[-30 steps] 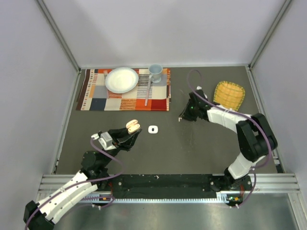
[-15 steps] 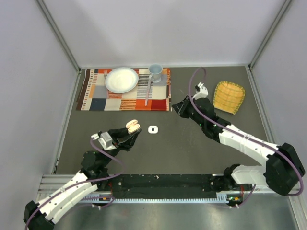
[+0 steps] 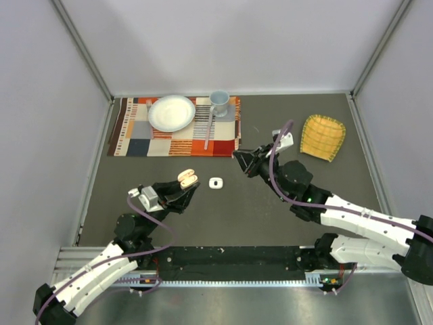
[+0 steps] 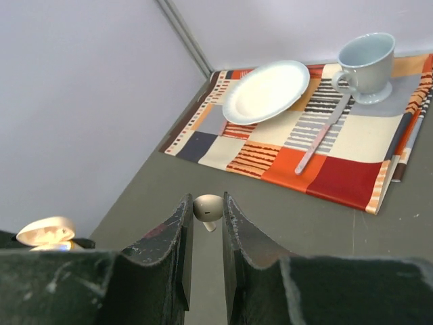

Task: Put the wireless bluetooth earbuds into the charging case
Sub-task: Insert the left earbud into the left side groove of the charging case, then close the charging case with the earbuds.

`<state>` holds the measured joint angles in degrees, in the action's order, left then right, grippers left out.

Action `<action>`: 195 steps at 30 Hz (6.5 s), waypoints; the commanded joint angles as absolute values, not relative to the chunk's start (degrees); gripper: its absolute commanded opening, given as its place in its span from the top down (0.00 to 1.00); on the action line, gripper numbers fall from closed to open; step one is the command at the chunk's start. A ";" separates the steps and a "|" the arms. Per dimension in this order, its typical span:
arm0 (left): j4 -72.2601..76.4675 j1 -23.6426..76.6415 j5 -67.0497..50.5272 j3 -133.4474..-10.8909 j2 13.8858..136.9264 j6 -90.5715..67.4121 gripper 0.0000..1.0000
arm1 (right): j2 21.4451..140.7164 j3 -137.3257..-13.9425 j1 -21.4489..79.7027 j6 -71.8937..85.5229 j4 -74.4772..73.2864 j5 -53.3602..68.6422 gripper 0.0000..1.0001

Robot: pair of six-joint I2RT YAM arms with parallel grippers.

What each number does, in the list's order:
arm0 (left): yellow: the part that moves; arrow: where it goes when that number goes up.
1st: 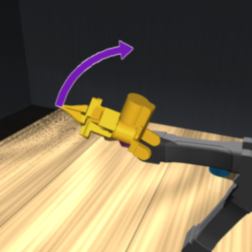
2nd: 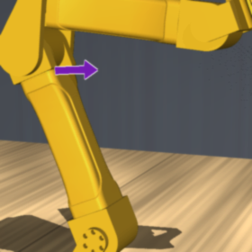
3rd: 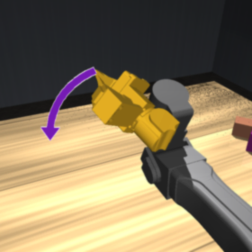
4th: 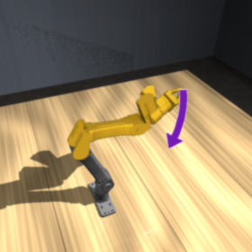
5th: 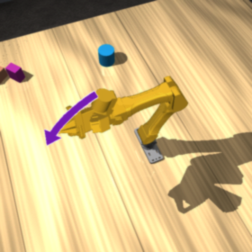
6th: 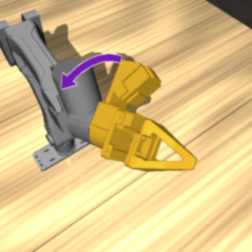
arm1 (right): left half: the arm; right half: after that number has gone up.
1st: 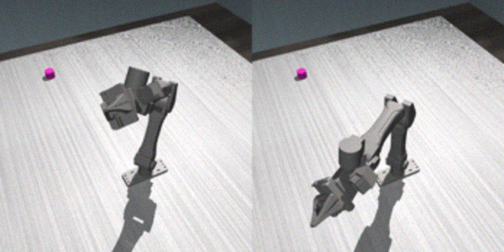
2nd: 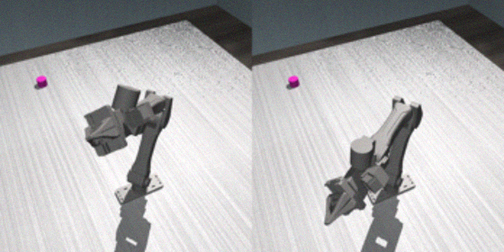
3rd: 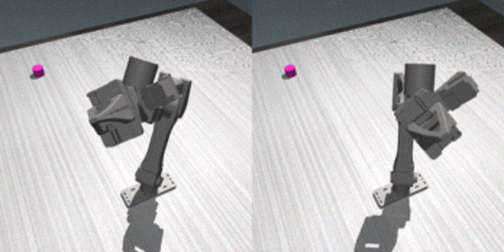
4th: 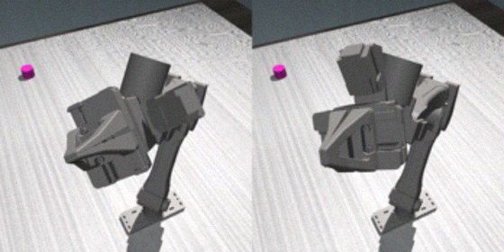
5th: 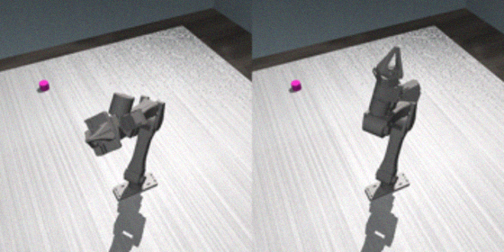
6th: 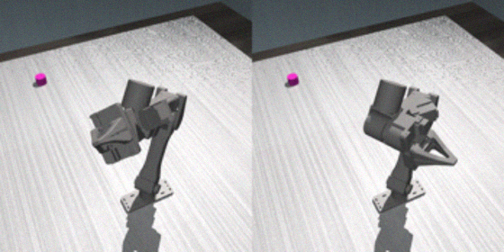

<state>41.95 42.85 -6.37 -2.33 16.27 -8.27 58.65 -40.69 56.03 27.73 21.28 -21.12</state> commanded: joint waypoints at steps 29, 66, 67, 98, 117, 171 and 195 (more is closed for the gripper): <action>48.60 42.80 -5.98 3.51 19.34 -9.58 1.00 | 69.69 -43.68 75.23 12.30 48.35 -13.19 1.00; 50.19 42.80 -9.05 4.04 18.46 -9.32 1.00 | 76.20 -48.52 75.15 16.08 46.58 -15.03 1.00; 50.19 42.80 -9.05 4.04 18.46 -9.32 1.00 | 76.29 -48.43 75.15 16.08 46.76 -15.12 1.00; 54.14 42.80 -6.85 6.33 17.40 -9.32 1.00 | 77.43 -45.35 75.15 24.70 42.28 -18.90 0.98; 53.96 42.80 -7.38 5.98 17.84 -9.23 1.00 | 76.29 -48.25 75.15 22.77 39.38 -20.92 0.76; 49.92 42.80 -10.19 4.75 15.99 -10.11 1.00 | 66.18 -61.95 61.02 28.83 -4.37 -19.69 0.01; 47.46 42.80 -22.06 0.44 21.53 -8.44 1.00 | 79.27 -73.30 49.66 39.64 -11.69 2.90 0.01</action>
